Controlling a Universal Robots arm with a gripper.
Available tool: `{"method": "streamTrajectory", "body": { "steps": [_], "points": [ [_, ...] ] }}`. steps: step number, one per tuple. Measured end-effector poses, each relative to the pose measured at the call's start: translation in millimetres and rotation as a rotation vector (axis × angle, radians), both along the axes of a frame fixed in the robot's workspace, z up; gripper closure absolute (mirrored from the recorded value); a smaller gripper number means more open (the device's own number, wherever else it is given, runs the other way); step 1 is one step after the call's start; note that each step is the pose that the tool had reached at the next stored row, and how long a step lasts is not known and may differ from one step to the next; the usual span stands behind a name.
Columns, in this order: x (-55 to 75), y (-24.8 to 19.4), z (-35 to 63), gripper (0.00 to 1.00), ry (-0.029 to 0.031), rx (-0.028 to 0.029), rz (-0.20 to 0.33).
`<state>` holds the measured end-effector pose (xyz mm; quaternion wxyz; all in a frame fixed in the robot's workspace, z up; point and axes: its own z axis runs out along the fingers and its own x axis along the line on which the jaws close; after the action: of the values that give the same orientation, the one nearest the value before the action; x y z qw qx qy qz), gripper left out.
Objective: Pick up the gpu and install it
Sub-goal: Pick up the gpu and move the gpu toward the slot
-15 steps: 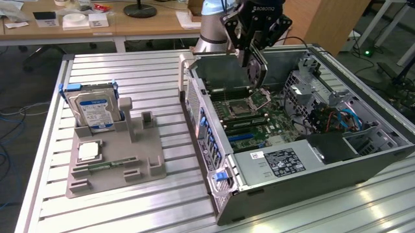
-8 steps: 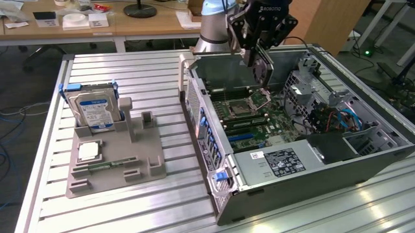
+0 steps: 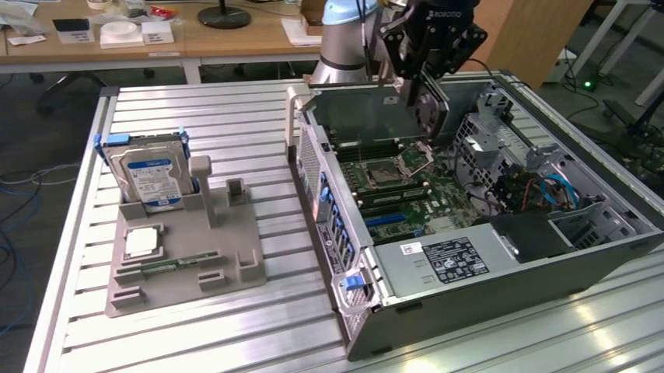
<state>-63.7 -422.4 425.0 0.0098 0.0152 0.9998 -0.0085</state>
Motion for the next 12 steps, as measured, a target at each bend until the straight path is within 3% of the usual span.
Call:
{"method": "streamTrajectory", "body": {
  "steps": [12],
  "points": [
    [28.3,0.0,0.0,0.72,0.0014,0.0003,0.0]
  ]
}}
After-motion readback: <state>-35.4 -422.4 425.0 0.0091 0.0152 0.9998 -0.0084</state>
